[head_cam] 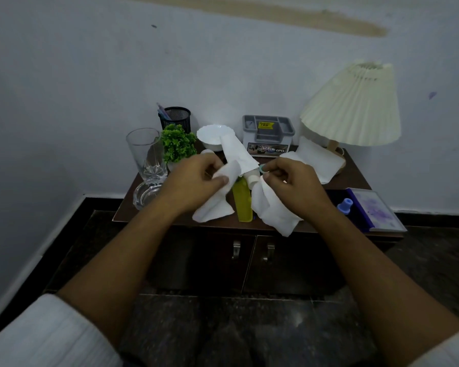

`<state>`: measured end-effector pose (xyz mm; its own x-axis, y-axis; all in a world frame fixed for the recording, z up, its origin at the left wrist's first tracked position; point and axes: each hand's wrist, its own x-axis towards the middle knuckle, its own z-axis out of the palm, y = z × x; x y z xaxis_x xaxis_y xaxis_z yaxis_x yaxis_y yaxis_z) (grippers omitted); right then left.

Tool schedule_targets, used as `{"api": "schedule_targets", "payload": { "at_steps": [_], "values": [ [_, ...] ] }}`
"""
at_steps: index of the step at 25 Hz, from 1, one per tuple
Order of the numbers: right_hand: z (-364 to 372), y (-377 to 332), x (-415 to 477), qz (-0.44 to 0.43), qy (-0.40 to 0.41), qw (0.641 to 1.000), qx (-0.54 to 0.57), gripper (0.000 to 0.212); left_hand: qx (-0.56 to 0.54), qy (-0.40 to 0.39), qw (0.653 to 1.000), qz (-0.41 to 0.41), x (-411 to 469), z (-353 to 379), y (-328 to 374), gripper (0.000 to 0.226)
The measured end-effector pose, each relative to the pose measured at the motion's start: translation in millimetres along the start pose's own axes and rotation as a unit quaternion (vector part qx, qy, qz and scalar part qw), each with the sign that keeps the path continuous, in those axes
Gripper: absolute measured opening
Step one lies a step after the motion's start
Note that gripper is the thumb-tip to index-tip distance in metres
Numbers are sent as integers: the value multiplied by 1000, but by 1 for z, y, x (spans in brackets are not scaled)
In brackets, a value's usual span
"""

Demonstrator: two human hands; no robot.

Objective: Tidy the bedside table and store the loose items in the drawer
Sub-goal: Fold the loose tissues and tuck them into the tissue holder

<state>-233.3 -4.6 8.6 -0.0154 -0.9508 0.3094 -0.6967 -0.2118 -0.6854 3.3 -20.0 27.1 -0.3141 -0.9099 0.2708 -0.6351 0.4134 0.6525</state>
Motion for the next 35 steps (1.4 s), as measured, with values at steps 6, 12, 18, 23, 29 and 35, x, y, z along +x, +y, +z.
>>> {"api": "schedule_targets", "payload": {
  "at_steps": [6, 12, 18, 23, 29, 35],
  "values": [
    [-15, -19, -16, 53, -20, 992, 112, 32, -385, 44, 914, -119, -5, -13, 15, 8],
    [-16, -39, -28, 159, -64, 900, 400, 39, -555, 14, 810, -188, -8, -6, 23, 19],
    [-6, -29, -1, 140, -18, 902, 407, 25, -449, 63, 872, -185, 17, 9, 4, 12],
    [1, -15, 31, 147, 57, 908, 389, 24, -390, 103, 907, -122, 40, 19, -3, 34],
    [13, 0, 57, 104, 166, 930, 310, 25, -336, 152, 927, -73, 64, 30, -16, 36],
    [15, 13, 69, 73, 103, 950, 285, 24, -294, 170, 940, -46, 83, 36, -23, 29]
  ]
}}
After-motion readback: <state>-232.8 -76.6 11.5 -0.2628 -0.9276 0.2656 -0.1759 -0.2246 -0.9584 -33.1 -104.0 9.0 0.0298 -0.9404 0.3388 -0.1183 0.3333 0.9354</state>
